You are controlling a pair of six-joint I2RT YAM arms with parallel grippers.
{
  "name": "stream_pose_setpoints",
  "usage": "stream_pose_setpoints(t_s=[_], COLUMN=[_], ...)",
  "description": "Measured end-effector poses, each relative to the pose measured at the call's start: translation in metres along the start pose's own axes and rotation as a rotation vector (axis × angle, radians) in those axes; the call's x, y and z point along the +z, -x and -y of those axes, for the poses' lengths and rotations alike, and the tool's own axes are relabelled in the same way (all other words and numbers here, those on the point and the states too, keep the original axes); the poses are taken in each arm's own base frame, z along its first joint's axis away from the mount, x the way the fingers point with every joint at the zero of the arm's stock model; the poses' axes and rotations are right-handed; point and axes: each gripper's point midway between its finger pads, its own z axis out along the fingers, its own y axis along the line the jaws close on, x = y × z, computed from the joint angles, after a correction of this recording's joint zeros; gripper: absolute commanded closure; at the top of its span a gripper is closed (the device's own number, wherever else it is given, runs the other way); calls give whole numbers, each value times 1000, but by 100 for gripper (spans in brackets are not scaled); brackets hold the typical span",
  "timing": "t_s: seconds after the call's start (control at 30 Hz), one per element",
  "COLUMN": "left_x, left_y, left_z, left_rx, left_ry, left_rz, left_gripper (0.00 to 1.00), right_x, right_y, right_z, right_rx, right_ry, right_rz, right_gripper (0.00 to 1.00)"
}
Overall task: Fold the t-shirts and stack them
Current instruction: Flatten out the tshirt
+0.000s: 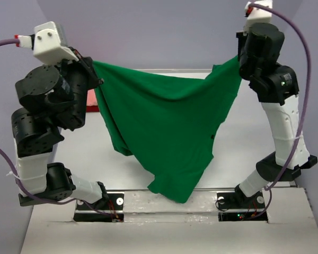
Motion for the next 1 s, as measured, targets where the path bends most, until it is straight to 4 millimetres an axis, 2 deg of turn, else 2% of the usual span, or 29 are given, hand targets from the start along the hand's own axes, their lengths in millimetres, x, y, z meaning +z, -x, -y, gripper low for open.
stream_pose_setpoints(t_s=[0.07, 0.1, 0.17, 0.2, 0.23, 0.27, 0.37, 0.4, 0.5, 0.57, 0.63, 0.83, 0.93, 1.0], left_x=[4, 5, 7, 7, 7, 7, 5, 5, 4, 4, 5, 9, 11, 12], left_y=[-5, -7, -9, -8, -7, -5, 0, 1, 2, 0, 0, -8, -14, -19], left_z=[8, 9, 12, 13, 13, 13, 13, 13, 14, 17, 20, 32, 38, 41], left_rx=[39, 55, 77, 76, 74, 67, 47, 45, 41, 44, 44, 64, 83, 96], left_ry=[3, 4, 11, 10, 10, 12, 8, 8, 1, -3, -8, -13, -13, -11], left_rz=[-3, -4, -2, 1, 4, 10, 20, 22, 21, 19, 17, 8, -1, -9], left_gripper=[100, 100, 100, 100, 100, 100, 100, 100, 100, 99, 99, 98, 98, 98], right_x=[-4, -14, -49, -61, -80, -91, -110, -116, -151, -164, -170, -175, -172, -172], right_y=[8, 29, 74, 86, 102, 111, 125, 128, 149, 160, 166, 181, 179, 176], right_z=[-12, -19, -39, -43, -43, -38, 1, 20, 53, 71, 107, 176, 176, 162], right_rx=[-109, -154, -164, -144, -120, -97, -1, 45, 267, 379, 491, 710, 698, 629], right_ry=[-28, -61, -50, -38, -31, -34, -84, -108, 8, 94, 146, 256, 267, 252], right_rz=[34, 104, 246, 283, 326, 346, 358, 355, 395, 438, 482, 592, 582, 561], right_gripper=[100, 100, 100, 100, 100, 100, 100, 100, 100, 100, 100, 100, 100, 100])
